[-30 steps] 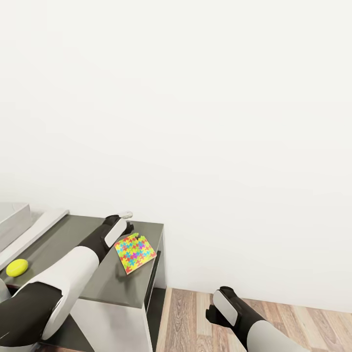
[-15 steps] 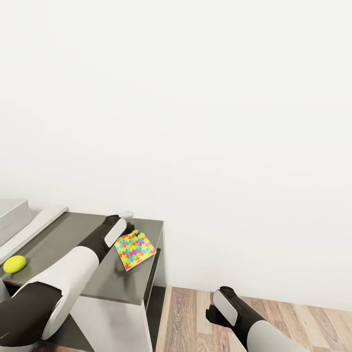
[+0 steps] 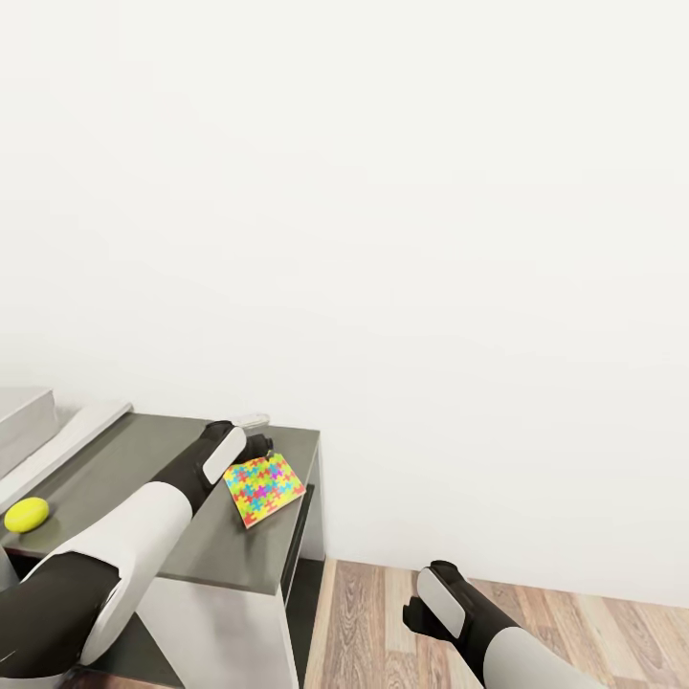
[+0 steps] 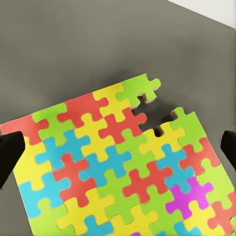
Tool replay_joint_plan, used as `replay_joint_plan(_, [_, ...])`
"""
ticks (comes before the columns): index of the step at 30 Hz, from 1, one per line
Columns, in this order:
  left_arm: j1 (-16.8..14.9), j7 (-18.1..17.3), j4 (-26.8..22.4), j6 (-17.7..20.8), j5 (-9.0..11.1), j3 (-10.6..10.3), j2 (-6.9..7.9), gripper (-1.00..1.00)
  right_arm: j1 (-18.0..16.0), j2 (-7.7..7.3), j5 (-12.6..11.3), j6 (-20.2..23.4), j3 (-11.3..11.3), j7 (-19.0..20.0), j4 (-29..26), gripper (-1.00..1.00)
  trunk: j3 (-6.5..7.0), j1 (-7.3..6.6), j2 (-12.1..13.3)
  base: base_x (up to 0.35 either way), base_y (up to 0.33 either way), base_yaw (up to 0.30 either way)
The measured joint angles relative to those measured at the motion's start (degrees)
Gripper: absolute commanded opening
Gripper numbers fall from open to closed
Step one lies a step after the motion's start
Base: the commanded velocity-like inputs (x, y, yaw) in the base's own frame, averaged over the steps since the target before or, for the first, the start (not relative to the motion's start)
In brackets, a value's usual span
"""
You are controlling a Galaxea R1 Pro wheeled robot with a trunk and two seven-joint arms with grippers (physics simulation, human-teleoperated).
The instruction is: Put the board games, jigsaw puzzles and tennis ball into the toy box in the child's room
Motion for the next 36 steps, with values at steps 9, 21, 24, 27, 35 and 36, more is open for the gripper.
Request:
replay_joint_plan(9, [0.0,0.3,0.0,0.0,-0.4,-0.1,-0.18,1.0,0.0,0.0,0.0,0.0,0.0,0.0,0.0,1.0,-1.08,1.32,-2.4,0.0,0.0,0.0])
replay_joint_plan(21, [0.0,2.6,0.0,-0.3,-0.5,-0.1,-0.21,1.0,0.0,0.02,0.0,0.0,0.0,0.0,0.0,1.0,-1.08,1.32,-2.4,0.0,0.0,0.0])
replay_joint_plan(24, [0.0,4.6,0.0,-0.4,-0.5,-0.1,-0.21,1.0,0.0,0.06,0.0,0.0,0.0,0.0,0.0,1.0,-1.08,1.32,-2.4,0.0,0.0,0.0])
replay_joint_plan(27, [0.0,6.9,0.0,-0.5,-0.5,0.0,-0.21,1.0,0.0,0.08,0.0,0.0,0.0,0.0,0.0,1.0,-1.08,1.32,-2.4,0.0,0.0,0.0])
replay_joint_plan(35, [0.0,8.1,0.0,-0.6,-0.4,0.0,-0.27,1.0,0.0,0.09,0.0,0.0,0.0,0.0,0.0,1.0,-1.08,1.32,-2.4,0.0,0.0,0.0])
replay_joint_plan(36, [0.0,8.2,0.0,-0.6,-0.4,0.0,-0.28,1.0,0.0,0.09,0.0,0.0,0.0,0.0,0.0,1.0,-1.08,1.32,-2.4,0.0,0.0,0.0])
